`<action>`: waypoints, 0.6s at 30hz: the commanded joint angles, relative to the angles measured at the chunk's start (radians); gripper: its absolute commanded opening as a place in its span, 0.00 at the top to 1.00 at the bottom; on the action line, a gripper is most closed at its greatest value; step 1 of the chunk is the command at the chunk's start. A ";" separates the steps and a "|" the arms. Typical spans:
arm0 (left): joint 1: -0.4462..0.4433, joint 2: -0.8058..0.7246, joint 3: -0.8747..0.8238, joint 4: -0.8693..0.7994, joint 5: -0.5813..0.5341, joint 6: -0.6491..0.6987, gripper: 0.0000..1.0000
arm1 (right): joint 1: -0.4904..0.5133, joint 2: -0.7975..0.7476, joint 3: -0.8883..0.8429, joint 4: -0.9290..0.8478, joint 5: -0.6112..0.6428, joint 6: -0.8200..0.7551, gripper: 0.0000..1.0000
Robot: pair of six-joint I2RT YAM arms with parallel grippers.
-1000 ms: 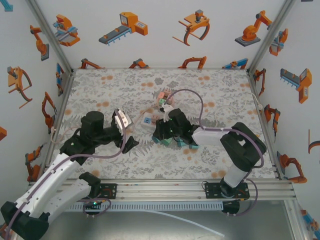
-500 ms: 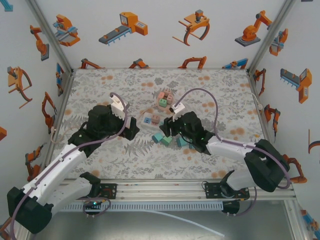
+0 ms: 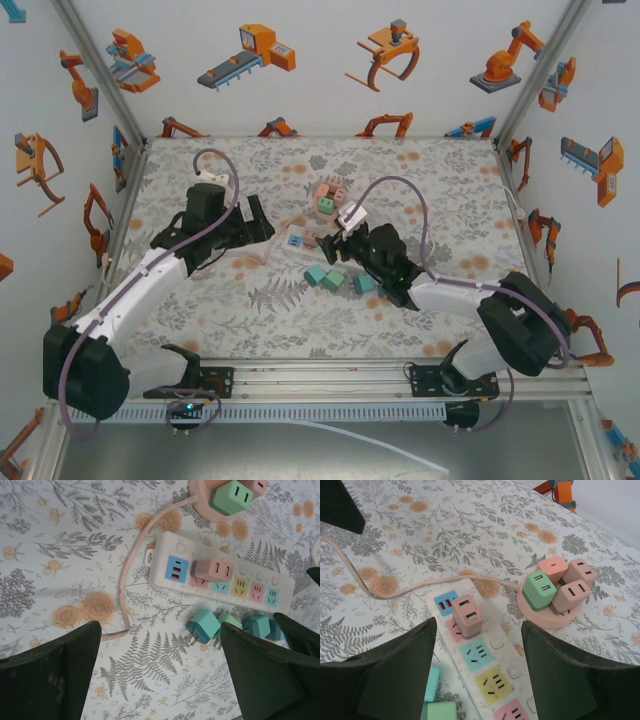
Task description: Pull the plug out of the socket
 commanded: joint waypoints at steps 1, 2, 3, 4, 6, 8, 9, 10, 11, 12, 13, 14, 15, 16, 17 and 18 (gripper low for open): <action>0.008 0.064 0.076 -0.035 0.000 -0.118 0.09 | 0.007 0.039 0.070 0.047 -0.020 -0.029 0.36; 0.008 0.090 0.096 -0.049 -0.001 -0.124 0.10 | 0.006 0.054 0.088 0.030 -0.029 -0.028 0.36; 0.008 0.110 0.110 -0.057 0.002 -0.127 0.11 | 0.004 0.065 0.107 0.003 -0.036 -0.027 0.35; 0.010 0.134 0.123 -0.059 0.009 -0.126 0.11 | 0.005 0.080 0.134 -0.037 -0.049 -0.027 0.35; 0.010 0.168 0.137 -0.045 0.022 -0.132 0.11 | 0.003 0.101 0.193 -0.149 -0.073 -0.027 0.35; 0.011 0.202 0.143 -0.020 0.035 -0.143 0.12 | 0.002 0.126 0.268 -0.293 -0.089 -0.027 0.34; 0.013 0.214 0.147 -0.014 0.038 -0.147 0.13 | 0.000 0.138 0.302 -0.358 -0.090 -0.028 0.34; 0.012 0.229 0.151 -0.005 0.042 -0.150 0.13 | 0.000 0.152 0.346 -0.434 -0.090 -0.028 0.34; 0.014 0.242 0.156 0.000 0.043 -0.154 0.13 | -0.001 0.169 0.381 -0.497 -0.090 -0.029 0.33; 0.015 0.258 0.162 -0.003 0.044 -0.164 0.14 | -0.003 0.185 0.418 -0.561 -0.090 -0.034 0.33; 0.017 0.274 0.170 -0.005 0.050 -0.175 0.14 | -0.003 0.203 0.451 -0.613 -0.090 -0.037 0.33; 0.019 0.286 0.176 -0.005 0.061 -0.183 0.15 | -0.004 0.217 0.474 -0.649 -0.090 -0.040 0.33; 0.020 0.302 0.182 -0.004 0.076 -0.189 0.15 | -0.004 0.234 0.496 -0.683 -0.093 -0.048 0.33; 0.020 0.317 0.188 -0.003 0.086 -0.192 0.15 | -0.005 0.250 0.515 -0.706 -0.095 -0.062 0.33; 0.020 0.327 0.192 0.000 0.093 -0.196 0.16 | -0.006 0.264 0.527 -0.722 -0.093 -0.073 0.33; 0.021 0.340 0.195 0.003 0.096 -0.199 0.16 | -0.006 0.277 0.538 -0.732 -0.091 -0.083 0.33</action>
